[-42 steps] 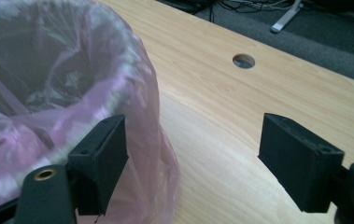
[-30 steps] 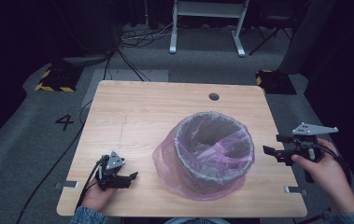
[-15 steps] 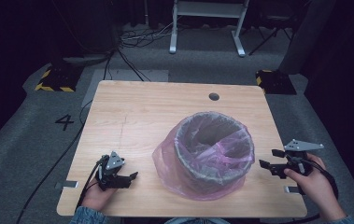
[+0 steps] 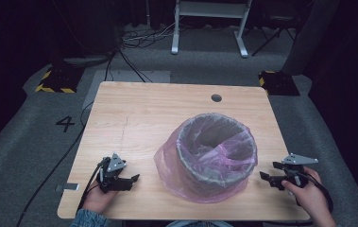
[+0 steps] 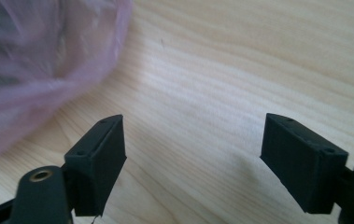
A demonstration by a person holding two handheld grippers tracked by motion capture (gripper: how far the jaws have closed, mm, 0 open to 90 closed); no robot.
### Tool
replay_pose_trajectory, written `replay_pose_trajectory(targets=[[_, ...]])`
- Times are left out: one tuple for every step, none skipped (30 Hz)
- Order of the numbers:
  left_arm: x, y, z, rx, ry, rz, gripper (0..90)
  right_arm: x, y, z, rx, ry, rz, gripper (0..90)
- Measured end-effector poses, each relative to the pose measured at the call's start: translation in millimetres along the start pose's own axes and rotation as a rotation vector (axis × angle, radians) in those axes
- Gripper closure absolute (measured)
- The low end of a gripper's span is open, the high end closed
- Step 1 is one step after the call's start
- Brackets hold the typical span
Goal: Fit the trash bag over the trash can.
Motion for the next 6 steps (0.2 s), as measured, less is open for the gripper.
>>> replay_pose_trajectory(targets=[[0.1,0.0,0.0,0.0,-0.001,0.001,22.1,0.5,1.9,-3.4,-0.004,-0.006,-0.007,21.5],[0.0,-0.1,-0.1,0.0,0.0,0.001,22.2,0.5,3.9,-6.8,-0.01,-0.009,-0.011,20.7],[0.1,0.0,0.0,0.0,-0.001,0.001,22.1,1.4,6.0,-8.0,0.008,-0.023,-0.025,17.8],[0.0,0.0,0.0,0.0,0.0,0.001,22.1,1.7,7.7,-7.8,0.029,-0.026,-0.034,15.6],[0.0,0.0,0.0,0.0,-0.001,0.001,22.1,2.0,8.8,-7.6,0.046,-0.025,-0.039,14.9],[0.1,0.0,0.0,0.0,-0.001,0.0,22.1,1.8,9.4,-7.5,0.057,-0.019,-0.043,14.8]])
Point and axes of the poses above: each handheld gripper's, and its own axes: y roughly forward along the jaws, z roughly out of its top, x roughly to its right, the point moved 10 cm from there along y, roughly forward along the jaws, and after that the axes turned 6 degrees about x, right-handed, at the moved point
